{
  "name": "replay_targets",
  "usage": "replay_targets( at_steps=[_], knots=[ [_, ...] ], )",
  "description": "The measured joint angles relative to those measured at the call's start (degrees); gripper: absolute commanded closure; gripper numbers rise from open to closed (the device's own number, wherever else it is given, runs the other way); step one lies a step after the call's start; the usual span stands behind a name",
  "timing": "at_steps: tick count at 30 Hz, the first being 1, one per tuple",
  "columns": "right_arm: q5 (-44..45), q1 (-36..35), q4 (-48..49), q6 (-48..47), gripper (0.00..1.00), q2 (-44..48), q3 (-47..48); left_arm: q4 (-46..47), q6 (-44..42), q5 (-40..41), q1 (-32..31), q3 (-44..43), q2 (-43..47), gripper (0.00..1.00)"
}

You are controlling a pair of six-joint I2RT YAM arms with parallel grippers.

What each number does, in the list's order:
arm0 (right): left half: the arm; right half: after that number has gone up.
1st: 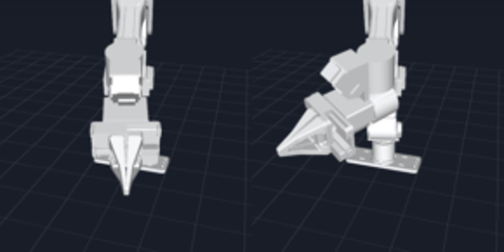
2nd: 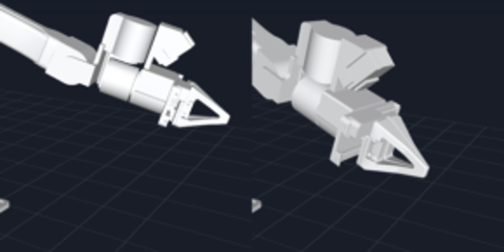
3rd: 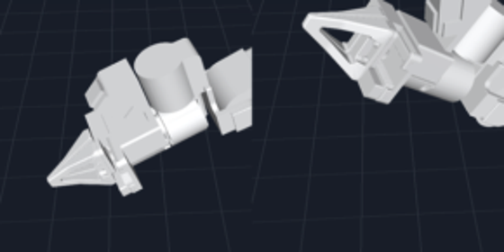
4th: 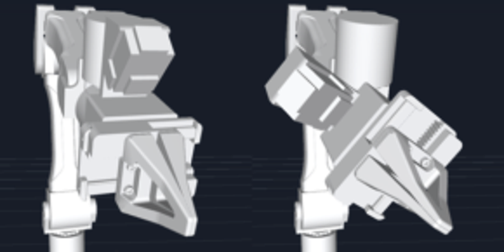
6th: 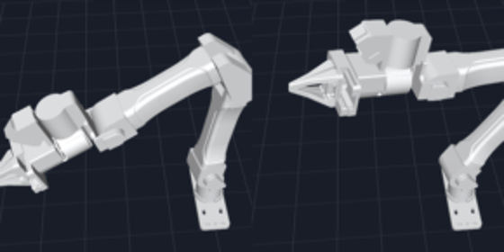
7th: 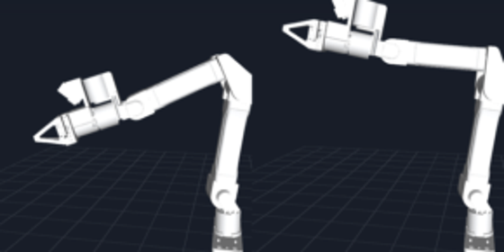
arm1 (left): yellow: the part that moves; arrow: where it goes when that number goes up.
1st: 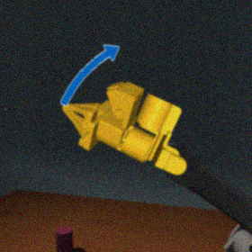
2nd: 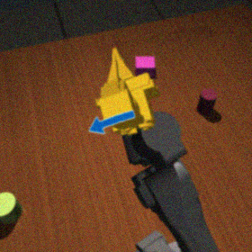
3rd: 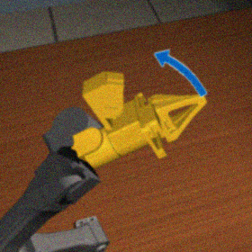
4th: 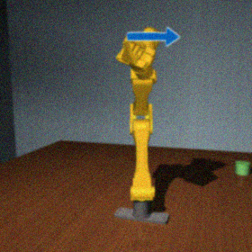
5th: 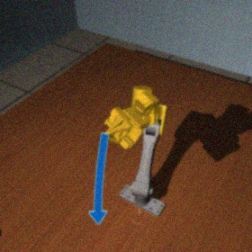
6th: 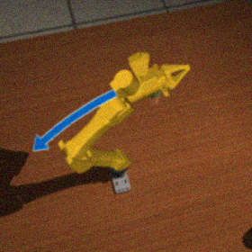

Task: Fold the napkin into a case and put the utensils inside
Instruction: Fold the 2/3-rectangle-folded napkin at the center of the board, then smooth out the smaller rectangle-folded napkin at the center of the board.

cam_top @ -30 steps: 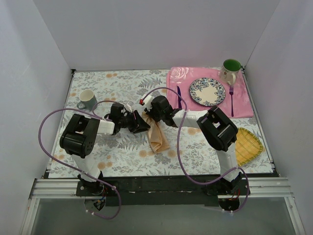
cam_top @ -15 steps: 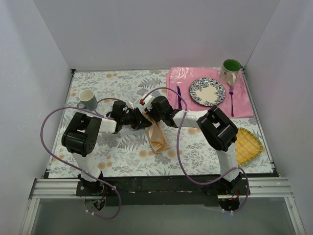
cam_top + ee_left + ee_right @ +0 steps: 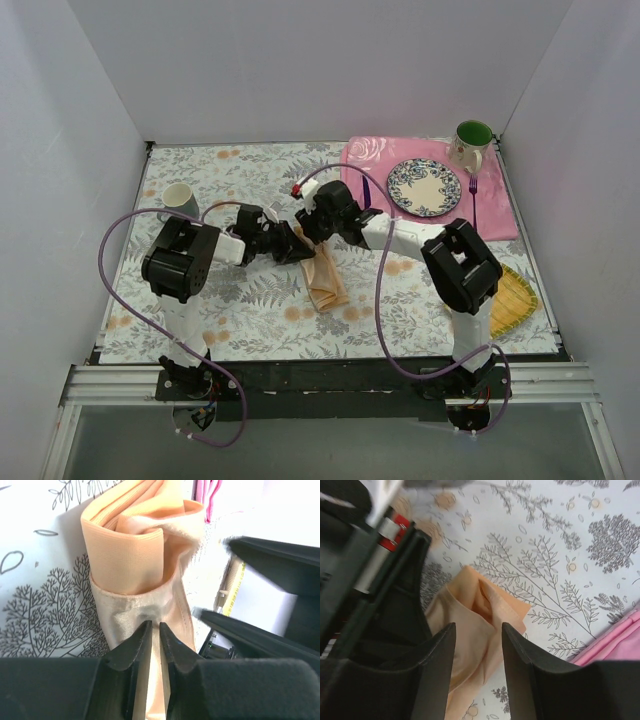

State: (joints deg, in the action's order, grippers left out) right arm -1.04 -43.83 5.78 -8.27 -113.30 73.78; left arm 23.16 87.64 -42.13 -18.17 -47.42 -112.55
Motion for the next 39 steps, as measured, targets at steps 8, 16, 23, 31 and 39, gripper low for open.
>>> replay_targets(
  at_steps=[8,16,23,31,39],
  knots=[
    [-12.11,3.45,-7.54,5.49,0.74,8.13,2.62,-2.6,-1.05,-0.31,0.0,-1.57,-0.39,0.85],
    [-22.1,3.72,-11.96,10.36,0.75,9.77,-4.63,-4.5,-1.79,-0.42,0.07,-2.45,-0.37,0.84],
    [-23.15,2.05,-13.68,10.32,0.76,11.65,-13.16,-5.18,-1.9,-0.44,0.11,-2.78,-0.37,0.84],
    [-23.52,0.35,-13.49,9.35,0.77,13.09,-18.71,-5.44,-2.25,-0.48,0.11,-2.89,-0.39,0.83],
    [-25.59,1.75,-11.3,9.77,0.76,13.18,-20.04,-5.05,-3.63,-1.42,0.28,-2.91,-0.28,0.77]
  ],
)
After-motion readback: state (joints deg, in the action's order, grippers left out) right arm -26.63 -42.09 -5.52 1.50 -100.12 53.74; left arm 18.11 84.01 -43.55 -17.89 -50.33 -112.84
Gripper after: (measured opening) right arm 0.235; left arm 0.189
